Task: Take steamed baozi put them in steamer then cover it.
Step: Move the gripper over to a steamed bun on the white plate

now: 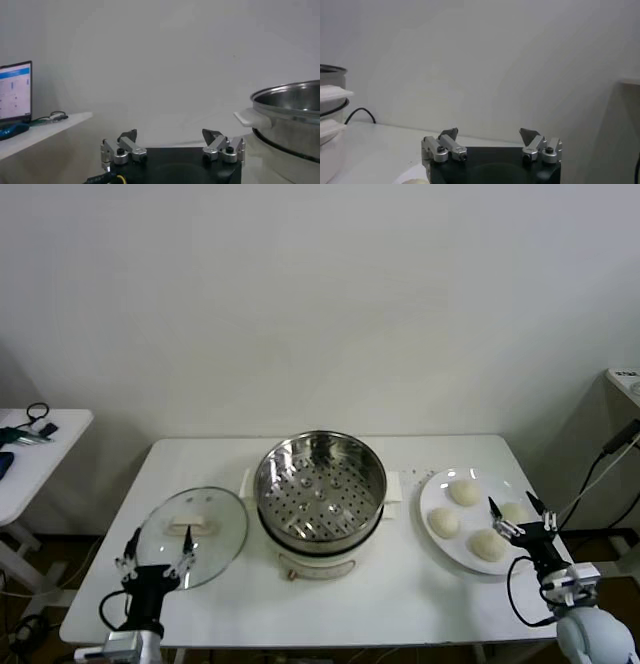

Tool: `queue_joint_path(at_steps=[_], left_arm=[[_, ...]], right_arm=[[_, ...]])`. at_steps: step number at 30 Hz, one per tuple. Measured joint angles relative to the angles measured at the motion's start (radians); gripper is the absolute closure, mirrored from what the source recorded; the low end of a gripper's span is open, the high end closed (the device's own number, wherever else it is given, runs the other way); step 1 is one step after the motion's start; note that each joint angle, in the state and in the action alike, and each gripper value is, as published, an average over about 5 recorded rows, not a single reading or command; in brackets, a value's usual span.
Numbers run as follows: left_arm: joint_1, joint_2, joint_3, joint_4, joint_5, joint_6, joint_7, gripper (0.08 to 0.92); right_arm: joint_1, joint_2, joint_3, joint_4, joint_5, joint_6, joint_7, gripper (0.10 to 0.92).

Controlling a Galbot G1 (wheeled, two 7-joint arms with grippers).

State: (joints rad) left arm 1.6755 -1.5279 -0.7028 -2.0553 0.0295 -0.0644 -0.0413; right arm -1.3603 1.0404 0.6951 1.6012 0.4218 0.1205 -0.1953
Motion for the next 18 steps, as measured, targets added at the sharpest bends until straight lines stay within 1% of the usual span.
queue_joint_path(at_steps=[5,9,14,18], left_arm=[[0.001,0.0,0.001,-0.002,-0.001,0.0,-0.001,0.177],[-0.001,0.001,0.007,0.001,-0.001,0.0,0.0,0.177],[-0.006,0.004,0.017,0.001,-0.005,0.006,0.0,0.177],[-0.007,0.009,0.021,0.002,-0.008,0.007,0.001,0.177]], right_arm=[[0.017,-0.027,0.001,-0.006,-0.032,-0.025,-0.037,0.203],[0.044,-0.079,-0.011,-0.022,-0.094,-0.068,-0.105,0.203],[0.109,-0.184,-0.054,-0.059,-0.181,-0.103,-0.24,0.203],[0.215,-0.271,-0.123,-0.116,-0.274,-0.105,-0.38,0.203]])
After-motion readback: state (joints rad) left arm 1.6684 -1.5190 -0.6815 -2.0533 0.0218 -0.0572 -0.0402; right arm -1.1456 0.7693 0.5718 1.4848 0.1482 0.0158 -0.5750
